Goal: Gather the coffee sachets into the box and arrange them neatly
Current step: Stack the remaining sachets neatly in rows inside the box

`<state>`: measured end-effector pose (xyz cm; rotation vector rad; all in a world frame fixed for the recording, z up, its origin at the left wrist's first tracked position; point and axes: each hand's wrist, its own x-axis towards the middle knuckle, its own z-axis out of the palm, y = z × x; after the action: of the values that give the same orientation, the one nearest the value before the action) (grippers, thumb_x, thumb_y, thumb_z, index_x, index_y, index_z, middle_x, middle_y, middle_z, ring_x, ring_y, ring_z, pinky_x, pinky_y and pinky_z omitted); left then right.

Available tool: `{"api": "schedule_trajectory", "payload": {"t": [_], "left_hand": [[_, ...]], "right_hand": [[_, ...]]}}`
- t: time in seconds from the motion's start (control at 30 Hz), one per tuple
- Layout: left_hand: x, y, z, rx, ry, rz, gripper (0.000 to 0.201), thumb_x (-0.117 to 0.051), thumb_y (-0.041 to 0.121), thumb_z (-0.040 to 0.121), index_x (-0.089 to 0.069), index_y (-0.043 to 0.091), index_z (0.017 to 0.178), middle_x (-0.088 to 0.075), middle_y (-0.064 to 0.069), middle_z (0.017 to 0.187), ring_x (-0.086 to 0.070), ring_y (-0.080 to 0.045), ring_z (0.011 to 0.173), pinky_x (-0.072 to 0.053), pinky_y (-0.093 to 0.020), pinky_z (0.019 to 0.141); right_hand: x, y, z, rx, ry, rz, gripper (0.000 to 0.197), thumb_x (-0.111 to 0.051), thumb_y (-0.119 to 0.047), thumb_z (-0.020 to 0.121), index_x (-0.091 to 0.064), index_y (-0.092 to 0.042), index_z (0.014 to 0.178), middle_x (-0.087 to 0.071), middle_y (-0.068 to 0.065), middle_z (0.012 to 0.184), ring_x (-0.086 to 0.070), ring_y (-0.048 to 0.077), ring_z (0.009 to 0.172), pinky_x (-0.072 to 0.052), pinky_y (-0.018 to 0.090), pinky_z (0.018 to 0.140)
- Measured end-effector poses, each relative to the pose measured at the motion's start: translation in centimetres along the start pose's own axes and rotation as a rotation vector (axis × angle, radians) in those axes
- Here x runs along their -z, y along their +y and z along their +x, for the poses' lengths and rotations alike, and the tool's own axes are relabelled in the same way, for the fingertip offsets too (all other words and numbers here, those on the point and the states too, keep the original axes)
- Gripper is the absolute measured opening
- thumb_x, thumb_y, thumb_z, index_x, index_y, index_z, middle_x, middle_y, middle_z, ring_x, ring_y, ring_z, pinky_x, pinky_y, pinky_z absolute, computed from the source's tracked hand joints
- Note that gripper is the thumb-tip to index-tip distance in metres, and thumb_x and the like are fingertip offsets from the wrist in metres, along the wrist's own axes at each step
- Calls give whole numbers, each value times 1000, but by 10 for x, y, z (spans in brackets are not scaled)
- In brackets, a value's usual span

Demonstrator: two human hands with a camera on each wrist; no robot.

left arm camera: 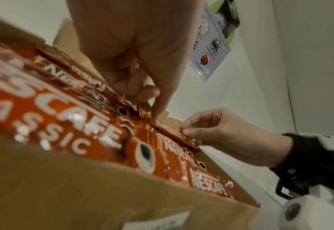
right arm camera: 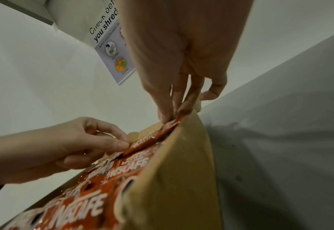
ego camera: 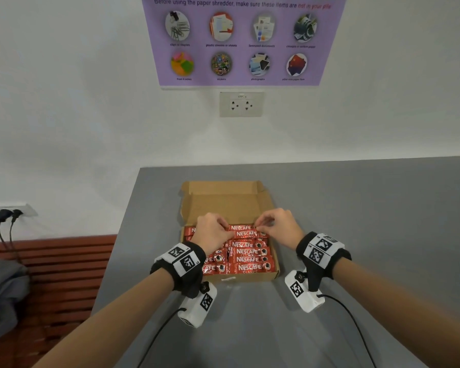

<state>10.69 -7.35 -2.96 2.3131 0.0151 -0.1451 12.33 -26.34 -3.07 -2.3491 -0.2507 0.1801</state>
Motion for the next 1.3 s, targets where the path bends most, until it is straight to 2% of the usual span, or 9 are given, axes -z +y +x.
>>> {"api": "schedule_trajectory", "payload": {"t": [0.2, 0.37, 0.47, 0.63, 0.83, 1.0, 1.13, 1.2, 1.3], "left_hand": [[-5, -3, -5, -213, 21, 196, 19, -74, 31, 78, -67, 20, 92, -54, 9, 88, -53, -5, 79, -41, -15, 68], [-5, -5, -6, -259, -14, 264, 26, -72, 36, 78, -67, 22, 100, -57, 4, 103, -56, -9, 90, -49, -22, 81], [-4, -6, -4, -259, -21, 250, 23, -72, 36, 78, -69, 20, 95, -59, 2, 102, -56, -9, 88, -51, -26, 81], [-5, -4, -5, -264, -49, 227, 24, -68, 34, 82, -67, 17, 100, -59, 1, 105, -53, -6, 89, -40, -13, 77], [38, -16, 12, 25, 286, 87, 34, -50, 9, 91, -51, 9, 125, -42, -11, 135, -42, -23, 124, -35, -33, 106], [51, -41, 8, 253, 213, -1, 52, -43, 16, 96, -22, 5, 142, -23, -19, 143, -42, -37, 122, -42, -48, 100], [43, -50, -2, 357, 100, -67, 33, -33, 21, 101, -41, -3, 122, -51, -20, 117, -54, -25, 95, -49, -33, 78], [39, -59, -5, 362, 88, -137, 30, -32, 23, 101, -50, 0, 98, -61, -23, 105, -55, -26, 82, -49, -39, 80], [37, -67, -4, 361, 136, -217, 32, -33, 23, 100, -54, 2, 91, -62, -25, 97, -59, -37, 90, -47, -45, 88]], "right_hand": [[-1, 0, -1, 29, 27, -23, 9, -68, -10, 82, -70, -6, 90, -70, 5, 91, -54, -2, 72, -44, 4, 66], [6, 14, -4, 27, 124, -214, 9, -68, -28, 83, -69, -19, 86, -67, -3, 98, -55, 11, 94, -44, 31, 89], [7, 17, -11, -1, 69, -223, 18, -69, -31, 82, -66, -18, 95, -64, -1, 105, -55, 10, 96, -46, 28, 87], [5, 14, -17, -13, 43, -218, 26, -72, -26, 80, -63, -16, 101, -60, 1, 109, -52, 9, 94, -44, 23, 84], [14, 14, -20, -108, 205, -51, 31, -57, -16, 91, -52, -5, 121, -62, 6, 105, -55, 9, 85, -41, 10, 66], [4, 14, -29, -210, 88, -20, 41, -49, -21, 97, -46, 1, 131, -65, 18, 111, -64, 24, 94, -48, 24, 78], [-3, 11, -30, -223, 20, 28, 28, -44, -23, 99, -63, -3, 102, -67, 6, 85, -62, 13, 68, -50, 22, 68], [-5, 11, -32, -260, -29, 30, 30, -42, -25, 99, -61, -8, 84, -60, -3, 70, -55, 6, 58, -48, 15, 55], [-7, 11, -32, -286, -53, 55, 30, -42, -24, 100, -62, -3, 93, -58, -4, 67, -55, 6, 55, -43, 9, 45]]}}
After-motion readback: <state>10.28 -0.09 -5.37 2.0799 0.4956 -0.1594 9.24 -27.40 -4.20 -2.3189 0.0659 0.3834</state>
